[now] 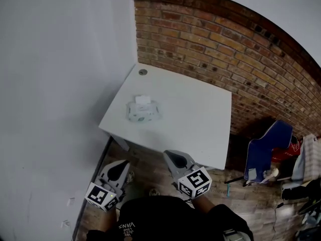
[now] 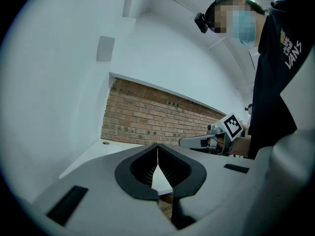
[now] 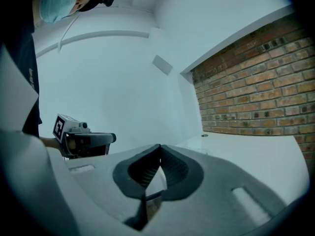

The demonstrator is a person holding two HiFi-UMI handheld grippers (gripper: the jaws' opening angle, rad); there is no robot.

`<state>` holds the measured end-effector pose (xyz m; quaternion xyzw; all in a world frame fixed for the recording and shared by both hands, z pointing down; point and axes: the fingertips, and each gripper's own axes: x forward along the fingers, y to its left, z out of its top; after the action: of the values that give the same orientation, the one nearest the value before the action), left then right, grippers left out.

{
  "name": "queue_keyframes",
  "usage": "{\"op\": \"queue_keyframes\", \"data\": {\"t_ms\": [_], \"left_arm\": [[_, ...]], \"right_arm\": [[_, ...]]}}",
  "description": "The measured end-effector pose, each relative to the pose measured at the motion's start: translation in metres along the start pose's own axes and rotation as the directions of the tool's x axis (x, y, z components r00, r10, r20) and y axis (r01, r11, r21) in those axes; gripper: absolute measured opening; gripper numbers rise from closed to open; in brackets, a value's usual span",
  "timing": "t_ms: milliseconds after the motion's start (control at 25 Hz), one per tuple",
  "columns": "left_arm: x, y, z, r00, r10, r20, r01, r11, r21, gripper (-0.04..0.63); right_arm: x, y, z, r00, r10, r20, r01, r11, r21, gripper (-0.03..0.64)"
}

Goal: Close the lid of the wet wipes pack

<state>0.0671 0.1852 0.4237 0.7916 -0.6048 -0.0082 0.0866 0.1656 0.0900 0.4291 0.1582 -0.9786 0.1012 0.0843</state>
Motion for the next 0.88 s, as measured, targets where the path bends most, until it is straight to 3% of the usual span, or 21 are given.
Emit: {"op": "queue_keyframes", "data": {"t_ms": [480, 880], "left_arm": [[0.04, 0.059, 0.01, 0.997, -0.082, 0.0, 0.082, 0.996, -0.024, 0.0], [0.067, 0.139, 0.03, 0.988, -0.155, -0.03, 0.155, 0.988, 0.002, 0.0]], "right_arm": [[0.044, -0.035, 0.013, 0.994, -0.109, -0.002, 0.109, 0.994, 0.021, -0.002], [0.117, -0.052, 0.038, 0.982, -0.188, 0.018, 0.187, 0.982, 0.03, -0.002]]}}
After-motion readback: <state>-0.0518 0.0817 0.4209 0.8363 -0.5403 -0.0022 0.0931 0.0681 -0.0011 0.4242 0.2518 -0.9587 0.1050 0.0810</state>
